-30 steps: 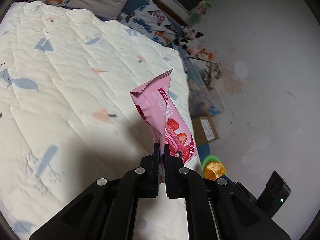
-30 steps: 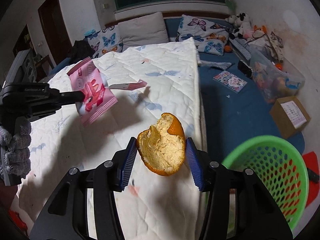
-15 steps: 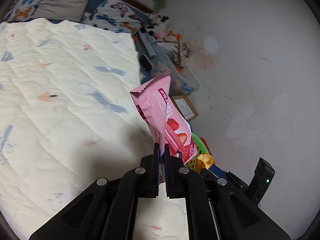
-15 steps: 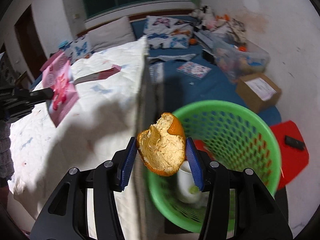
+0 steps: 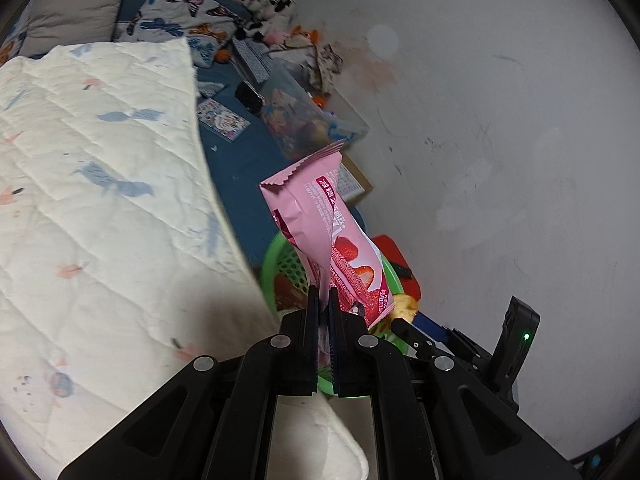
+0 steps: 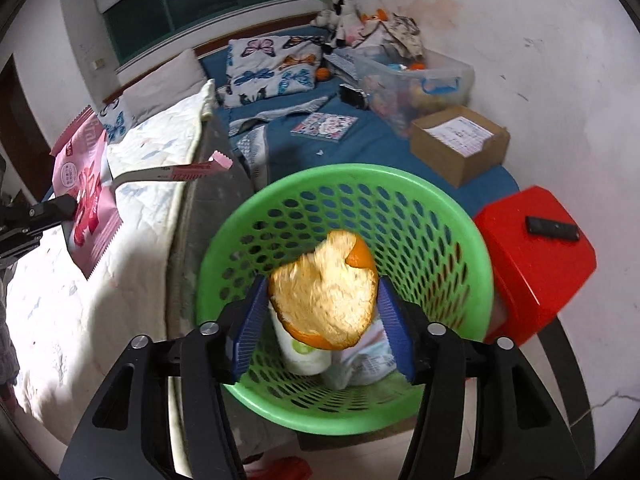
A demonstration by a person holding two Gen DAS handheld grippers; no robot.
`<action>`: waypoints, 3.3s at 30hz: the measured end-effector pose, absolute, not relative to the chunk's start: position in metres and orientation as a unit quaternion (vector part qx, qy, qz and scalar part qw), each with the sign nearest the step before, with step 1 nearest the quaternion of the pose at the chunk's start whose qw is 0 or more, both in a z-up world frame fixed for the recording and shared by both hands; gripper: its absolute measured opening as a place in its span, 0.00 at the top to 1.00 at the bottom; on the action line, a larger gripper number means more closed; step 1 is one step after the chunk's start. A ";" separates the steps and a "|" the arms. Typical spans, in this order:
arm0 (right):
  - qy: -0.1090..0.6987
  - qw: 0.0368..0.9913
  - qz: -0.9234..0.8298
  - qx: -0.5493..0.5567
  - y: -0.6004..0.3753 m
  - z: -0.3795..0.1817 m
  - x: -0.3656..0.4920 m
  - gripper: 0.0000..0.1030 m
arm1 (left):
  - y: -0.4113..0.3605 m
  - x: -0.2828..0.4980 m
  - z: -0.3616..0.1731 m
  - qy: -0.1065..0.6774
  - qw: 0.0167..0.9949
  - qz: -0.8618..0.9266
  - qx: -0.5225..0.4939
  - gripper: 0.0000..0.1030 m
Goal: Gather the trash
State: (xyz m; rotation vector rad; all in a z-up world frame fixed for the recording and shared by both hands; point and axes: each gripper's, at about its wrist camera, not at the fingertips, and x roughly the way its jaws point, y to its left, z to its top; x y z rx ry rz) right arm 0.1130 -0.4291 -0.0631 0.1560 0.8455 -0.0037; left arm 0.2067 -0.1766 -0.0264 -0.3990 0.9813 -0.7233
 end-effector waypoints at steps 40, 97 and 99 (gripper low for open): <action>0.378 0.919 -0.016 0.109 -0.461 -0.050 0.064 0.32 | -0.296 0.188 -0.070 0.508 0.780 -0.360 -0.055 0.84; 0.366 0.926 0.071 0.068 -0.310 -0.023 0.061 0.14 | -0.085 0.112 -0.022 0.365 0.918 -0.154 -0.018 0.10; 0.364 0.927 0.071 0.061 -0.306 -0.022 0.060 0.14 | -0.079 0.110 -0.024 0.365 0.919 -0.147 -0.015 0.10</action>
